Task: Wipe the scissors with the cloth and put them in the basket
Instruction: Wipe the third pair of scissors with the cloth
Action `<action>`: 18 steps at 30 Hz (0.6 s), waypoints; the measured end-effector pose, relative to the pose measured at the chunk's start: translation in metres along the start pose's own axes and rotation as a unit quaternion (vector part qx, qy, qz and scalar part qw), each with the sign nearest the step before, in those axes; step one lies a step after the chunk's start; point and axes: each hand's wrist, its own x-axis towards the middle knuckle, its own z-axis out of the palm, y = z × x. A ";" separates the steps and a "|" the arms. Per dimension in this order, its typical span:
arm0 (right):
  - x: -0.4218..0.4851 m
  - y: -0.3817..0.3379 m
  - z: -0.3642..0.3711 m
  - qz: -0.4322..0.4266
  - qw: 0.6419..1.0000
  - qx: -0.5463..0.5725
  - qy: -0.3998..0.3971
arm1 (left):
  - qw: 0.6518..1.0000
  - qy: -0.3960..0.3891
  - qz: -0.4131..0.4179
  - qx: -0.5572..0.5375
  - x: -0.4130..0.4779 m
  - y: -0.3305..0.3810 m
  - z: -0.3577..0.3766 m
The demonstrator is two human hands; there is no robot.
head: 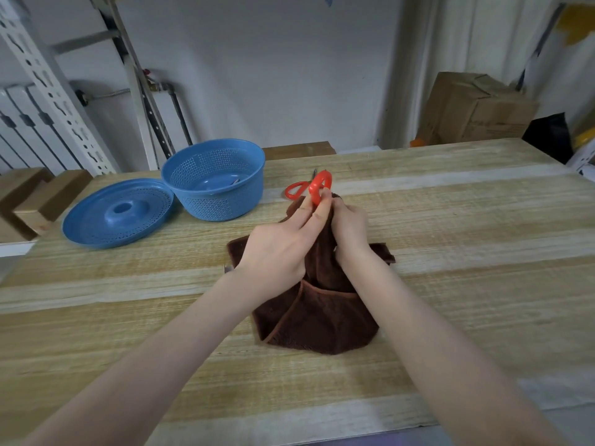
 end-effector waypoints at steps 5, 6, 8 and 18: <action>0.017 -0.006 -0.016 0.072 0.995 0.062 0.031 | 0.998 -0.011 -0.040 -0.055 -0.007 -0.010 -0.005; 0.019 -0.007 -0.019 0.077 0.994 0.074 0.022 | 0.995 -0.006 -0.062 -0.082 -0.008 -0.013 -0.005; 0.022 -0.009 -0.024 0.094 0.987 0.131 0.001 | 0.986 0.002 -0.097 -0.137 -0.007 -0.017 -0.005; 0.003 0.000 -0.023 0.085 0.964 0.188 -0.168 | 0.918 -0.032 -0.201 -0.341 -0.003 -0.022 0.002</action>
